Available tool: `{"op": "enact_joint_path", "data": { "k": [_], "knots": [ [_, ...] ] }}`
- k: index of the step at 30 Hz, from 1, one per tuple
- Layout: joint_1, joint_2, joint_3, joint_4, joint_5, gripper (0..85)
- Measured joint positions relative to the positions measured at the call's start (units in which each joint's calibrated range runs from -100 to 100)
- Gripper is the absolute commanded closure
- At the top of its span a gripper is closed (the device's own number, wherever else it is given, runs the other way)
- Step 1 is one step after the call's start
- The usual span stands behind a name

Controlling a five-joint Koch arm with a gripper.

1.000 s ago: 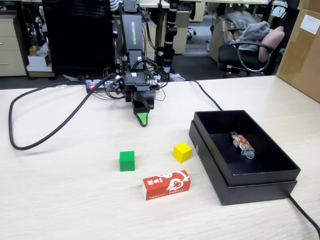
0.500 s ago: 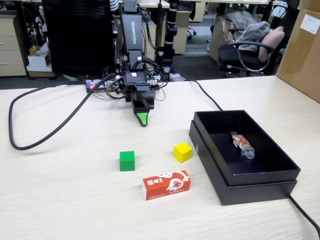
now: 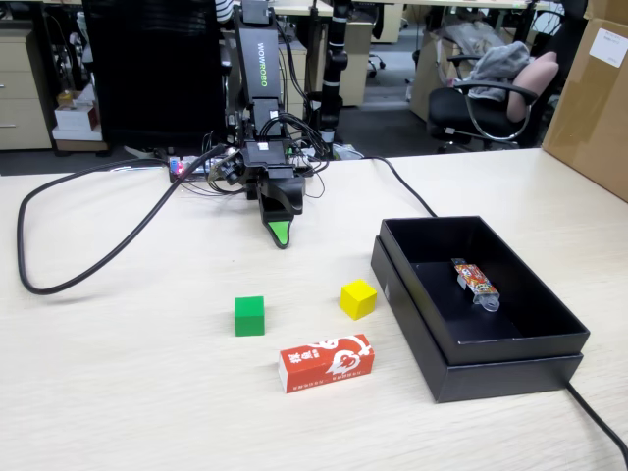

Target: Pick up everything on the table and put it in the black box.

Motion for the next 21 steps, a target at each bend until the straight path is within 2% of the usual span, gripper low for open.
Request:
{"op": "enact_joint_path", "data": {
  "k": [3,6,9,15,21],
  "knots": [
    [-0.3,-3.7,3.4,-6.5,-0.1,36.4],
    [-0.6,-10.0,11.1,-24.3,-0.1,36.3],
    [-0.5,-15.5,16.2,-37.2,0.0,36.3],
    [-0.6,-16.3,29.8,-55.8,0.5,36.6],
    [0.2,-16.1,42.4,-68.8,1.2,37.9]
  ]
}}
